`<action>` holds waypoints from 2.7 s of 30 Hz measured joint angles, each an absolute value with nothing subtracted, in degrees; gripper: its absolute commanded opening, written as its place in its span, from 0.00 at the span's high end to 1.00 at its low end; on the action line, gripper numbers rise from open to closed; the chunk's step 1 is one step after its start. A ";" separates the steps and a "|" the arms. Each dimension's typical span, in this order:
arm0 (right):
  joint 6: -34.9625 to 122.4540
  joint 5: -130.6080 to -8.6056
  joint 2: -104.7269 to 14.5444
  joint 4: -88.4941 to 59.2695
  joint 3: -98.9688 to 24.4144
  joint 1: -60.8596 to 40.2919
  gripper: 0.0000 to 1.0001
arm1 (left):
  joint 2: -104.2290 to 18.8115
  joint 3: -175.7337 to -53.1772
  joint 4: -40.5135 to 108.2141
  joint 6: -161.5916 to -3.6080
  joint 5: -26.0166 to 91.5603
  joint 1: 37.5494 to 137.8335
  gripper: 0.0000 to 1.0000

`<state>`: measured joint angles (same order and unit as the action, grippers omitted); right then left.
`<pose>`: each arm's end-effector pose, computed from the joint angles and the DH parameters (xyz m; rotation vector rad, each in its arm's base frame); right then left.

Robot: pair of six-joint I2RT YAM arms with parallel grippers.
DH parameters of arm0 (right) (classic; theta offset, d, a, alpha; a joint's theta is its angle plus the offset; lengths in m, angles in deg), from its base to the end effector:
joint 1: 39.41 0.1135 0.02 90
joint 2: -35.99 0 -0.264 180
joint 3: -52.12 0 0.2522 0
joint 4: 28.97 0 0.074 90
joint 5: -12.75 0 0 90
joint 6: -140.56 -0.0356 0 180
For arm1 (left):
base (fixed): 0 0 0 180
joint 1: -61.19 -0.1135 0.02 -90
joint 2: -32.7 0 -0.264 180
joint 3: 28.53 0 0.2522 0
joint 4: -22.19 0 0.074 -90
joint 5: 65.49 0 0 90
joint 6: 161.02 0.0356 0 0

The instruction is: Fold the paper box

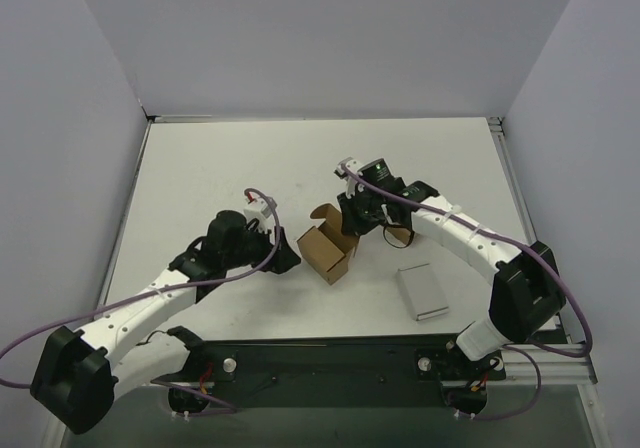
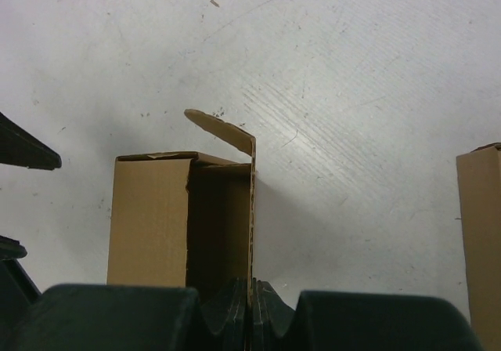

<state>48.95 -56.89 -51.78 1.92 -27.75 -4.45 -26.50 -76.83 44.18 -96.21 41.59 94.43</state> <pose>0.2742 0.2068 0.2754 -0.8477 2.1417 0.7363 0.1809 -0.1311 0.2339 0.3415 2.2327 -0.8930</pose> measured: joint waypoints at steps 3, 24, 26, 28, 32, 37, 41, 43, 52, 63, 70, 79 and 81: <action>48.95 -57.48 -51.78 1.96 -27.77 -3.31 0.98 | -24.54 -72.07 41.54 -99.71 41.00 95.50 0.34; 46.13 -61.15 -50.05 1.31 -25.80 5.04 0.88 | -37.32 -67.21 17.23 -109.32 29.99 117.79 0.35; 46.35 -60.67 -49.70 0.89 -25.26 5.34 0.87 | -38.63 -67.78 16.12 -109.22 29.31 118.64 0.35; 46.62 -60.25 -49.53 0.61 -25.04 5.28 0.87 | -39.53 -68.22 15.53 -108.93 28.85 119.30 0.34; 48.12 -59.25 -49.50 0.15 -24.84 5.25 0.87 | -41.04 -69.53 15.38 -108.01 28.35 120.57 0.34; 49.48 -58.18 -49.50 0.02 -24.84 5.28 0.79 | -40.73 -70.03 15.64 -107.77 27.73 121.77 0.26; 49.54 -57.28 -49.50 0.04 -24.84 5.36 0.63 | -35.77 -70.01 17.98 -107.51 26.38 121.90 0.21; 49.13 -57.24 -49.50 0.15 -24.84 5.39 0.51 | -31.00 -70.03 20.18 -106.83 25.31 121.90 0.20; 46.77 -58.68 -45.70 0.80 -24.95 5.10 0.24 | -13.17 -73.77 39.77 -101.72 21.55 120.09 0.12; 34.66 -67.55 -26.88 2.79 -20.21 4.58 0.32 | -18.22 -89.77 58.87 -84.95 21.51 103.91 0.10; 24.23 -76.76 -18.95 5.57 -12.71 10.35 0.34 | -26.90 -92.26 59.75 -70.77 26.73 98.99 0.10; 17.72 -83.01 -21.44 4.76 -9.35 15.85 0.38 | -31.66 -92.26 57.91 -64.12 35.60 98.58 0.18; 17.39 -83.95 -22.79 4.30 -9.35 16.16 0.41 | -32.88 -92.26 57.17 -63.91 36.83 98.45 0.21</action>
<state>17.39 -83.95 -22.79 4.30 -9.35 16.16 -32.88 -92.26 57.17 -63.91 36.83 98.45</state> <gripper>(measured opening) 0.626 0.825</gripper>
